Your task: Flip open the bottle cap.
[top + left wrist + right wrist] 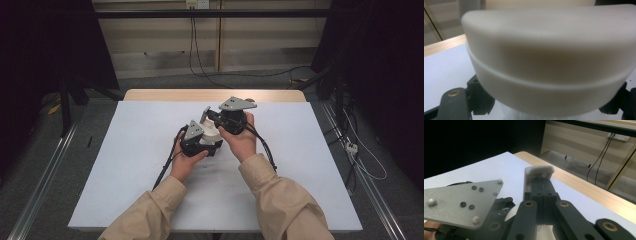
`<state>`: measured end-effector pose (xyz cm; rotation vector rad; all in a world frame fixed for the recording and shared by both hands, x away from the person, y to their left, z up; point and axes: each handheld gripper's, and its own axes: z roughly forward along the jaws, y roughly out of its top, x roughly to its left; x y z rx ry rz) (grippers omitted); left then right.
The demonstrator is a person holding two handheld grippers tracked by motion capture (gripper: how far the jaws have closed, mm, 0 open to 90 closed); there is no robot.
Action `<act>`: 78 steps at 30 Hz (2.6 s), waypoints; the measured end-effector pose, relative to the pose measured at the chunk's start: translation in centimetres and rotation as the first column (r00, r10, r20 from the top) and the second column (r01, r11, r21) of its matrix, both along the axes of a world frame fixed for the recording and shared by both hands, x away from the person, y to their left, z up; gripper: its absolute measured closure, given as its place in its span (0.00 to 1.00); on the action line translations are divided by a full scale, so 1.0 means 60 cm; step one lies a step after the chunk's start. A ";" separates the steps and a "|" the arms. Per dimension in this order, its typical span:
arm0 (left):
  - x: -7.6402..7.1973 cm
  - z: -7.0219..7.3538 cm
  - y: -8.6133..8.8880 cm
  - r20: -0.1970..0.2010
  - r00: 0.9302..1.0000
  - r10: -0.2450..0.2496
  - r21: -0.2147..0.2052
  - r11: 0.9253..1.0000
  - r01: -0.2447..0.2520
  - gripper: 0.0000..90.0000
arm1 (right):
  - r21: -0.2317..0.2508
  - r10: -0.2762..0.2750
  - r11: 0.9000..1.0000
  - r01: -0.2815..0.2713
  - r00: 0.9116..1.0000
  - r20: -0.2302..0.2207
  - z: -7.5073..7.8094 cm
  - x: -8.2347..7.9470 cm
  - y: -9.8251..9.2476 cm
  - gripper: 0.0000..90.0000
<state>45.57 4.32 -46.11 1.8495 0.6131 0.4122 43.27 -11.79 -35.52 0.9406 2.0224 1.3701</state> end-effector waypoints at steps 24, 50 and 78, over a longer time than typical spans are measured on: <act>0.000 0.000 0.000 0.000 1.000 0.003 0.007 1.000 -0.003 0.21 | 0.031 0.017 0.999 -0.017 1.000 -0.003 -0.002 0.019 0.015 1.00; 0.000 0.000 0.000 -0.003 1.000 0.004 0.005 1.000 -0.004 0.21 | 0.015 0.024 1.000 -0.024 1.000 -0.005 -0.014 0.037 0.030 1.00; 0.000 0.000 -0.001 0.011 1.000 0.023 0.012 1.000 -0.023 0.21 | 0.000 0.033 0.999 -0.033 0.999 -0.012 -0.028 0.049 0.035 1.00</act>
